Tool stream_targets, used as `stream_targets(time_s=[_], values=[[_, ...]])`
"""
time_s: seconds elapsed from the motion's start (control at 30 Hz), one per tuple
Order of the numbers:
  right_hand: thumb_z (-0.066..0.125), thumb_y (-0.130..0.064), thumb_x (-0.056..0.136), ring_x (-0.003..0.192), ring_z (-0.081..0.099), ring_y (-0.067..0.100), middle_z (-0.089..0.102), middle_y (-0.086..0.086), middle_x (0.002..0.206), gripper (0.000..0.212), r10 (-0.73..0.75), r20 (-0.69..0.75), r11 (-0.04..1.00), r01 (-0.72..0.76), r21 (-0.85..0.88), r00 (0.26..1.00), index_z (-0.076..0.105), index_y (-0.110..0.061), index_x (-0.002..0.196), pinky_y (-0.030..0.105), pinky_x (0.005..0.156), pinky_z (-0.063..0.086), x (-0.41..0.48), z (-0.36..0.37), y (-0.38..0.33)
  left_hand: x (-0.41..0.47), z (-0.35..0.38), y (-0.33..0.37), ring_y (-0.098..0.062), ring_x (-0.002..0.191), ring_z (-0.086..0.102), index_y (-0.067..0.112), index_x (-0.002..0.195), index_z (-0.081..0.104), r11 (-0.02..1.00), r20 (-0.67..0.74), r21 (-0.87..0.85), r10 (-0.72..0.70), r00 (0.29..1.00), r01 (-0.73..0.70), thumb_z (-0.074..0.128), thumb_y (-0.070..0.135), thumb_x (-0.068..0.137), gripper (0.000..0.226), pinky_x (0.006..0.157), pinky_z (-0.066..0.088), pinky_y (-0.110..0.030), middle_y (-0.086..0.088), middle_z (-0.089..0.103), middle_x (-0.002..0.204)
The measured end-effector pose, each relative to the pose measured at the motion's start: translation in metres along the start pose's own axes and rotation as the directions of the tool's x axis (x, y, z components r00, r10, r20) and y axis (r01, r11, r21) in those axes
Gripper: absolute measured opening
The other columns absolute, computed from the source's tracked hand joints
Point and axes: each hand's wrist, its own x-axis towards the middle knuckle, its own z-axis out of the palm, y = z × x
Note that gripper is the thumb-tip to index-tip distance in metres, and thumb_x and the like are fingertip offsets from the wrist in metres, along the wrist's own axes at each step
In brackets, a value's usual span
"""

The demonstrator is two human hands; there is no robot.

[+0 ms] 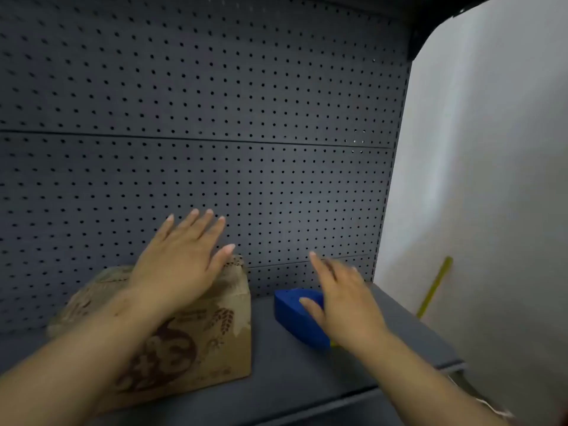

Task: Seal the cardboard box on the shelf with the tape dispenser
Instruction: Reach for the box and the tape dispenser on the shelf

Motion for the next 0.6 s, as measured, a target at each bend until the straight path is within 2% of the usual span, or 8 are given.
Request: stream_targets(time_s=[0.1,0.2,0.33,0.5,0.6], values=[[0.039,-0.052,0.092,0.14,0.017,0.031,0.02,0.015,0.152,0.078,0.097,0.219,0.987,-0.065,-0.147,0.971,-0.01,-0.025,0.146,0.042,0.116,0.005,0.003,0.045,0.002,-0.006,0.018,-0.002,-0.002,0.134,-0.023,0.029,0.147,-0.009,0.998,0.019,0.06,0.023,1.0,-0.024,-0.021,0.063,0.068,0.087,0.113,-0.017,-0.034,0.013,-0.023,0.145],[0.041,-0.054,0.091,0.137,0.022,0.033,0.025,0.018,0.149,0.082,0.166,0.319,0.971,-0.099,-0.217,0.933,-0.012,-0.025,0.146,0.045,0.116,0.006,0.006,0.076,0.007,-0.01,0.031,-0.002,-0.002,0.131,-0.025,0.03,0.146,-0.012,0.999,0.048,0.05,-0.003,0.999,0.0,-0.023,0.063,0.065,0.088,0.111,-0.018,-0.034,0.013,-0.026,0.142],[0.043,-0.055,0.09,0.129,0.037,0.034,0.042,0.018,0.137,0.085,0.179,0.342,0.953,-0.076,-0.295,0.922,-0.012,-0.024,0.146,0.046,0.115,0.011,0.01,0.097,0.014,-0.014,0.036,-0.002,0.0,0.132,-0.022,0.03,0.147,-0.009,0.999,0.061,0.018,-0.03,0.998,0.029,-0.021,0.063,0.066,0.089,0.113,-0.017,-0.034,0.009,-0.015,0.156],[0.054,-0.042,0.089,0.117,0.047,0.029,0.054,0.013,0.123,0.083,0.087,0.319,0.966,-0.001,-0.258,0.944,-0.001,-0.022,0.148,0.041,0.112,0.021,0.015,0.105,0.025,-0.02,0.041,-0.004,0.0,0.133,-0.019,0.029,0.147,-0.007,0.998,0.047,0.016,-0.068,0.997,0.068,-0.02,0.064,0.068,0.087,0.113,-0.016,-0.032,0.008,-0.009,0.158],[0.058,-0.04,0.088,0.113,0.05,0.028,0.056,0.011,0.121,0.082,0.043,0.313,0.974,0.029,-0.224,0.949,0.006,-0.022,0.149,0.038,0.106,0.028,0.017,0.108,0.032,-0.023,0.042,-0.004,-0.005,0.141,-0.014,0.029,0.148,-0.005,0.995,0.048,0.031,-0.091,0.995,0.09,-0.019,0.064,0.068,0.088,0.112,-0.015,-0.031,0.007,-0.006,0.159]])
